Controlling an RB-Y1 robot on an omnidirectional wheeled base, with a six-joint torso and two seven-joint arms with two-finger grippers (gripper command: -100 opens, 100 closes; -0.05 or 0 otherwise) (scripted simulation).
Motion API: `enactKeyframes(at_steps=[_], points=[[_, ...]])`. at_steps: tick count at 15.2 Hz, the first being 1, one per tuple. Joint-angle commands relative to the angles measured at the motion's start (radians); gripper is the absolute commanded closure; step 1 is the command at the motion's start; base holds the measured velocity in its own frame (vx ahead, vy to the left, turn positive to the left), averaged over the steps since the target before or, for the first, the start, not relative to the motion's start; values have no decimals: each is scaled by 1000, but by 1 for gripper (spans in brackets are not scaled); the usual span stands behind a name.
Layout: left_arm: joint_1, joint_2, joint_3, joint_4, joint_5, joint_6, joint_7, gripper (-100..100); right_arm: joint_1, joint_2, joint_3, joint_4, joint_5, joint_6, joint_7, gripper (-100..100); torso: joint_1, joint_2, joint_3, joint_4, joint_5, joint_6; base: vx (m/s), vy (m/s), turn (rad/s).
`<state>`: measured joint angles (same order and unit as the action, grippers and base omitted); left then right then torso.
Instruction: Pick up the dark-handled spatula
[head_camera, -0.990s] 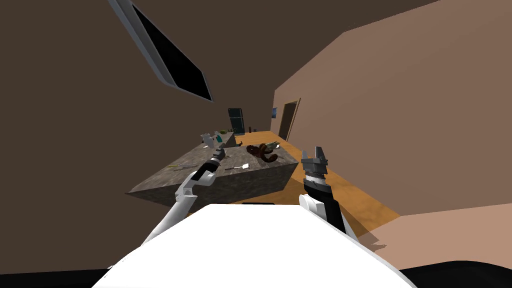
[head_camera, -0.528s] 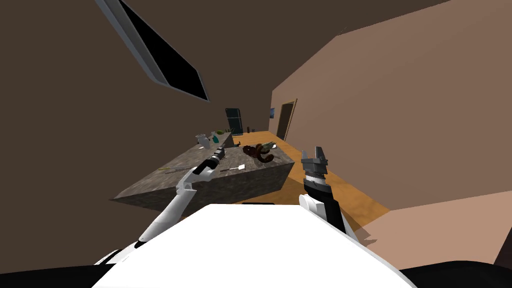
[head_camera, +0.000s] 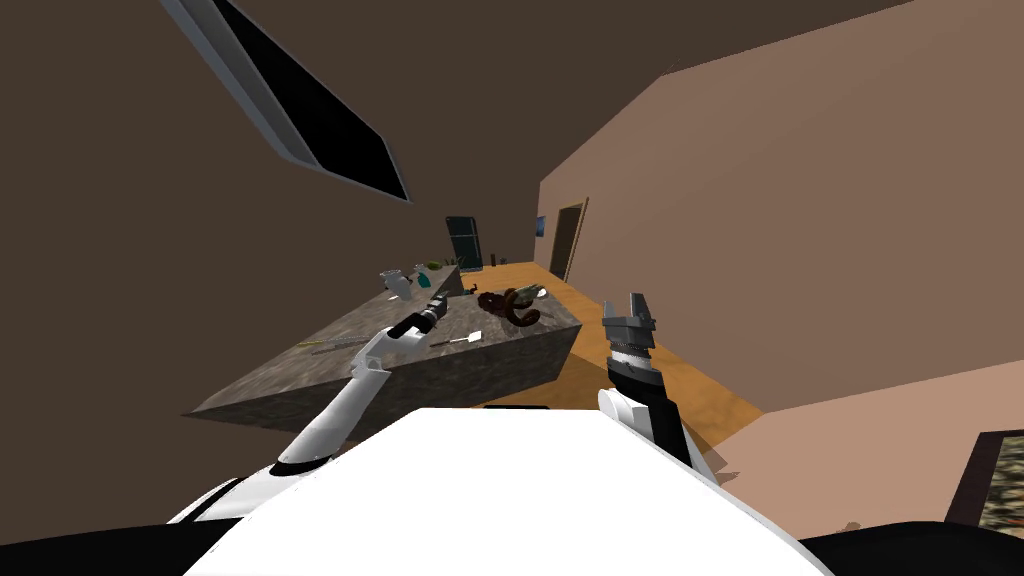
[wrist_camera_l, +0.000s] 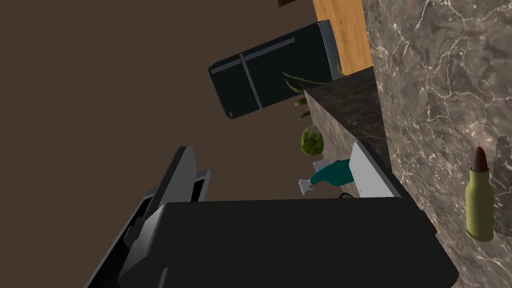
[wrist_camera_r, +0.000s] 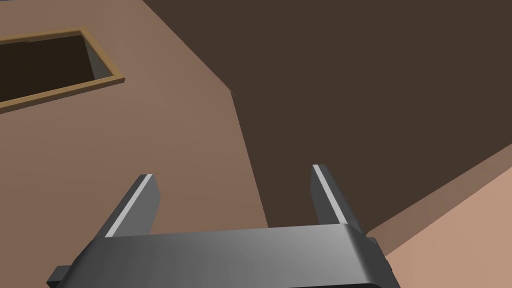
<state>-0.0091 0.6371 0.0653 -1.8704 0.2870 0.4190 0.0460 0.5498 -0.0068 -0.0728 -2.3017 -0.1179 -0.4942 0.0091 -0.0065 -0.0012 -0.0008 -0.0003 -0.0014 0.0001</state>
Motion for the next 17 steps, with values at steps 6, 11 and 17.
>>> enactKeyframes(at_steps=[6, 11, 17], points=[[-63, 62, -9, 96, 35, 153, 10, -100, 0, 0, 0, 0, 0, 0, 0, 0, 3, 1, 0, 0, 0, 0, 23, -65, -32], [-86, 85, -12, 134, 51, 244, 14, -100, 0, 0, 0, 0, 0, 0, 0, 0, 2, 0, 0, 0, 1, 0, 25, -61, -29], [-107, 106, -15, 173, 67, 338, 19, -100, 0, 0, 0, 0, 0, 0, 0, 0, 2, 1, 1, 0, 0, 0, 17, -51, -18]])
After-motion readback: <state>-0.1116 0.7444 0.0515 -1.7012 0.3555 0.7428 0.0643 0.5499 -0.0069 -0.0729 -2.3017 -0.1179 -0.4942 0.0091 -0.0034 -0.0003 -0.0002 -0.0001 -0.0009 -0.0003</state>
